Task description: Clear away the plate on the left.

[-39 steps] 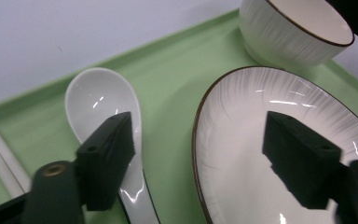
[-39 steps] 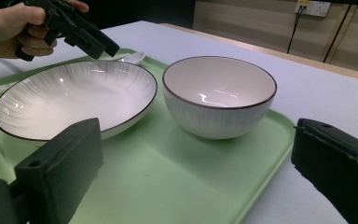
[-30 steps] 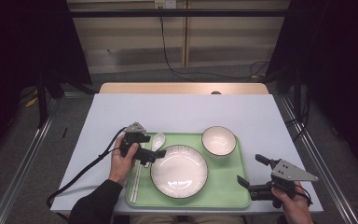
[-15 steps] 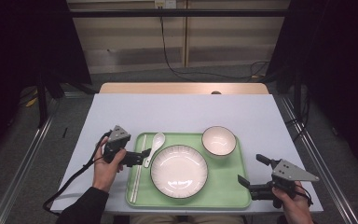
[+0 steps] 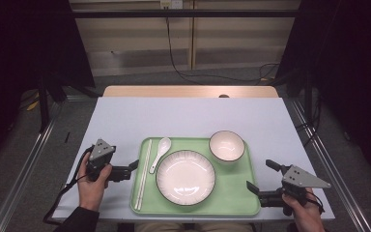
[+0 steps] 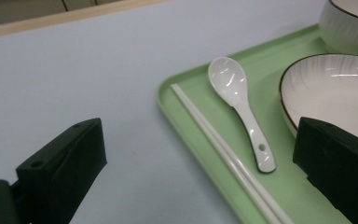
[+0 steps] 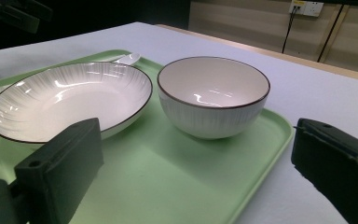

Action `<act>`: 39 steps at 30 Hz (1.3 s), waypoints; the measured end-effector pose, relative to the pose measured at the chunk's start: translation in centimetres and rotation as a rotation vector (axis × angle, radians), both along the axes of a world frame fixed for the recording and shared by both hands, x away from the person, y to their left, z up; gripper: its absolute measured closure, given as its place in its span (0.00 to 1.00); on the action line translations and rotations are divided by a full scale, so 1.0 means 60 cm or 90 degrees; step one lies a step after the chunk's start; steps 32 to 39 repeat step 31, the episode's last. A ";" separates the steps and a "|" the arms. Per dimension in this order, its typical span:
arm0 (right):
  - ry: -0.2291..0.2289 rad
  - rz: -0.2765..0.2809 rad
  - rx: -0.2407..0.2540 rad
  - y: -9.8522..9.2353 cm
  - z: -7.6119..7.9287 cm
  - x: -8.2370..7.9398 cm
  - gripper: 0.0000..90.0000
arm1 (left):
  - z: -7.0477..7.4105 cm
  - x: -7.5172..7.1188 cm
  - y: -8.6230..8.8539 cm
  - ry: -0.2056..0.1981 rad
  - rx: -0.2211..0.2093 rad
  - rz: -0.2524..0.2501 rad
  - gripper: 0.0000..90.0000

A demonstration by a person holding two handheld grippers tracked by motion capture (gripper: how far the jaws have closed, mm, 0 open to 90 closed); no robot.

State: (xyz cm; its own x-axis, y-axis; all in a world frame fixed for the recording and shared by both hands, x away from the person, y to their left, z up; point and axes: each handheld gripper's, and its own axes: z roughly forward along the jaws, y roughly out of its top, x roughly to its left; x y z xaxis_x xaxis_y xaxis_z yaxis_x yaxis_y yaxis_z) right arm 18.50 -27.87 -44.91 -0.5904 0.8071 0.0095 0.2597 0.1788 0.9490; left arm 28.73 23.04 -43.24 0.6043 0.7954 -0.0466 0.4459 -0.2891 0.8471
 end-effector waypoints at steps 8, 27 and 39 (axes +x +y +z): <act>-0.003 -0.002 -0.001 -0.003 0.000 0.000 0.02 | -0.009 -0.023 0.026 -0.016 0.015 0.050 0.03; -0.007 -0.015 0.001 -0.009 0.001 -0.003 0.02 | -0.031 -0.069 0.058 -0.040 0.007 0.104 0.02; -0.005 -0.022 0.002 -0.013 0.000 -0.002 0.02 | -0.030 -0.069 0.074 -0.051 0.014 0.144 0.02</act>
